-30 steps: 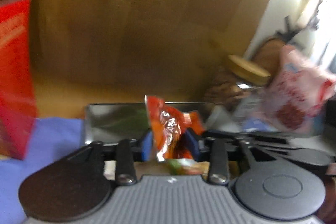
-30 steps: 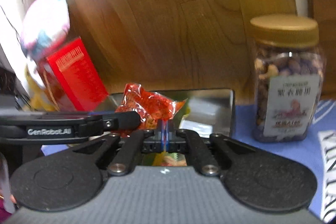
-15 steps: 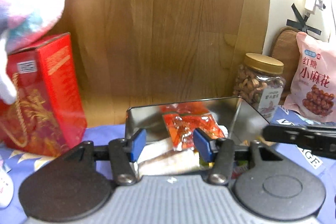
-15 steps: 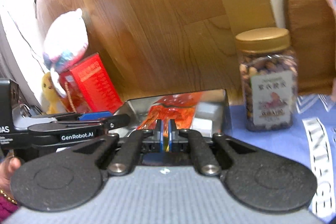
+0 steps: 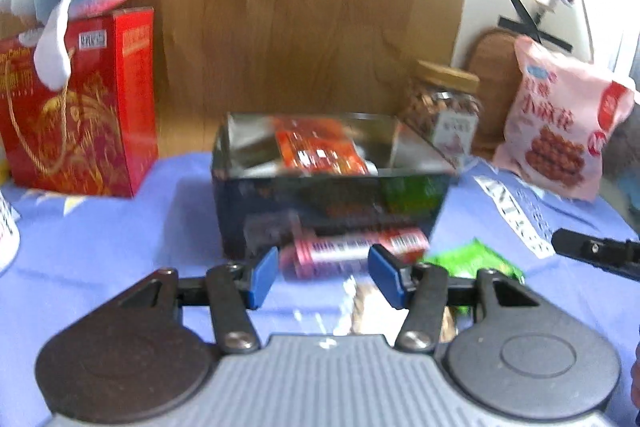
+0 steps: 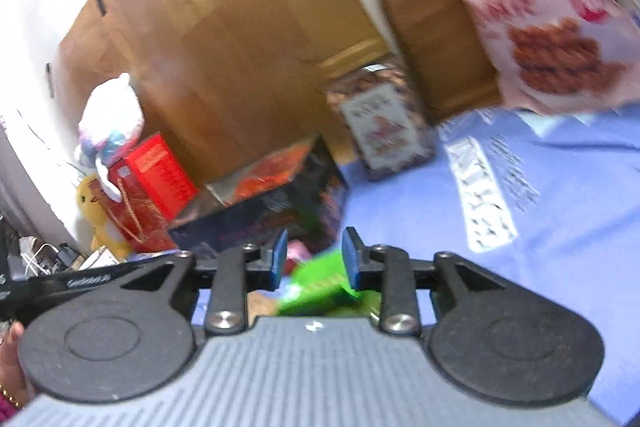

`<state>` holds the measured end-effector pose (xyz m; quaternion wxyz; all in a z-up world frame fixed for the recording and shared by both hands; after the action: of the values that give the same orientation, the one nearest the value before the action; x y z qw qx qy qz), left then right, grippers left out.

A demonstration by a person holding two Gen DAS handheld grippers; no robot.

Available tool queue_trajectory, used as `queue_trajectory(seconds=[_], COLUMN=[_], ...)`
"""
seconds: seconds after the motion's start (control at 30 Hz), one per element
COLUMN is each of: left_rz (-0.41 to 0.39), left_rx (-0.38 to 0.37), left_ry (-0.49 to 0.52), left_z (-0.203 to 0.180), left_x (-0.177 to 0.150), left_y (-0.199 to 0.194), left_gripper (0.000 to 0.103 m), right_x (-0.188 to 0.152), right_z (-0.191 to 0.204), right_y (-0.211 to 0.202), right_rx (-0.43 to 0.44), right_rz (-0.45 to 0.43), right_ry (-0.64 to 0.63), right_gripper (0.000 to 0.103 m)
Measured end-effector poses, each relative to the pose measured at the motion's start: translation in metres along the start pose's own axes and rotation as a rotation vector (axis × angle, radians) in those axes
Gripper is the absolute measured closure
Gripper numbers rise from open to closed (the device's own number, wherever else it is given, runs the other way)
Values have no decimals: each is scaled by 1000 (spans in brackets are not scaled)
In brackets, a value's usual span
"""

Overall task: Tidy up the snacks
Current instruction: 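Move both tools down to the bright green snack pack, then close the left tool on the green pack while the right tool closes on it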

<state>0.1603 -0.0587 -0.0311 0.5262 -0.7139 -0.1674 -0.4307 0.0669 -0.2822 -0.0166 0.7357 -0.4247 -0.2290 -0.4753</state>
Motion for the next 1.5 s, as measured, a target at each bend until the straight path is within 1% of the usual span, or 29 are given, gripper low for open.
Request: queue_trajectory(seconds=[0.03,0.1,0.13,0.3,0.4,0.43,0.47,0.5,0.53,0.63,0.77,0.87,0.97,1.0,1.1,1.23,1.3,1.37,1.5], left_rz=[7,30,45,85,100,105,109,113,114,113,109,106,105,105,110,107,108,108,105], left_rx=[-1,-14,-22,-32,-31,-29,-27,-25,-23,-12,-8,-8,-14,-16,-31,-31,-40,-48,-87], left_ry=[5,11,14,26,21,20,19,19,18,21,14,16,25,29,34,42,35,26,10], left_z=[-3,-9,-12,-20,-20,-20,-19,-18,-17,-14,-12,-12,-12,-12,-12,-13,-12,-11,-10], left_x=[-5,-14,-19,-32,-36,-37,-38,-39,-40,-41,-44,-46,-50,-51,-57,-62,-65,-68,-74], left_y=[0,3,6,17,23,25,26,27,27,26,25,23,18,17,12,3,-2,-8,-17], left_gripper=[52,52,52,53,54,54,54,54,54,53,53,53,53,53,54,59,59,59,59], right_x=[-3,-10,-12,-10,-9,-11,-13,-16,-18,-27,-47,-66,-79,-81,-83,-87,-87,-88,-89], right_z=[-4,-11,-13,-15,-15,-17,-17,-14,-11,6,27,32,27,25,17,16,15,13,10], right_y=[-2,-2,-1,21,47,55,62,65,65,56,35,19,10,7,0,-4,-7,-12,-20], right_rx=[-10,-23,-28,-15,-34,-37,-30,-16,0,23,85,120,137,148,186,205,214,224,216], right_rz=[3,19,29,74,152,175,199,206,213,216,210,232,258,259,282,284,270,252,246], right_ry=[8,22,24,25,-3,0,-2,-10,-16,-75,-139,-135,-111,-92,-28,-14,9,31,41], right_gripper=[68,60,59,58,58,58,61,70,70,73,77,78,78,75,73,69,61,57,56])
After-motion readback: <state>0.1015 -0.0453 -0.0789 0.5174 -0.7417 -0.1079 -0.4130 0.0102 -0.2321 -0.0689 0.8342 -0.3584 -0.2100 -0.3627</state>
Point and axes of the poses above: each gripper's, at about its wrist camera, not at the fingertips, and y roughly the way its jaws point, z to its left, x to its top, the point moved 6 cm from there along y, roughly the way its jaws point, and after that the axes turned 3 degrees about y, right-handed, at the moved point
